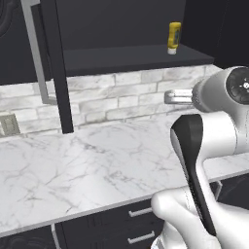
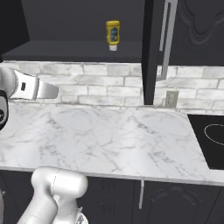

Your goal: Move the shaker and mustard from the cabinet to the dining counter.

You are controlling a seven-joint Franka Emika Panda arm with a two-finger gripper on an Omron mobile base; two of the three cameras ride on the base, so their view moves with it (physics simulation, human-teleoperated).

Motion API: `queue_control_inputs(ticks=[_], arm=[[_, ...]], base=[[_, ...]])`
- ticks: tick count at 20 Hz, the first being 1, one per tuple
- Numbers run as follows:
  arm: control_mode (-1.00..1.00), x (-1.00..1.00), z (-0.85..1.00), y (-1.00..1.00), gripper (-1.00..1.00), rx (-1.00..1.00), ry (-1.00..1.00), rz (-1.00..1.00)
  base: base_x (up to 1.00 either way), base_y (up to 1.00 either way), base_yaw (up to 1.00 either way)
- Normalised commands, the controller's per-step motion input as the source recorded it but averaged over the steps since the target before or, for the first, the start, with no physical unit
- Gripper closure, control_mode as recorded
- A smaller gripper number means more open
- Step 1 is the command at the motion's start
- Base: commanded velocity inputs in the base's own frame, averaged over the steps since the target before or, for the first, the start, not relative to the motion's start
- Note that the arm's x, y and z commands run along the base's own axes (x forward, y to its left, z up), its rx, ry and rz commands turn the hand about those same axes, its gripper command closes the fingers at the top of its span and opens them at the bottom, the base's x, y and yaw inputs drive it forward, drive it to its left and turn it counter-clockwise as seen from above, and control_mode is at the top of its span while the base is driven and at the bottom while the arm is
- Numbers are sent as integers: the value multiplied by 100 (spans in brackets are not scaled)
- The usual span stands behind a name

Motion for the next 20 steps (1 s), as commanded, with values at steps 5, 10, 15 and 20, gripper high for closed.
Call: queue_control_inputs(ticks=[5, 10, 15, 20], arm=[[-100, 34, 20, -9, -100, -11, -1, -8], [-100, 44, 10, -21, -100, -10, -1, -8], [-100, 47, 6, -18, -100, -7, 0, -6], [-100, 36, 7, -1, -100, -5, -6, -5]], base=[[0, 0, 0], [0, 0, 0], [0, 0, 0], [0, 0, 0]])
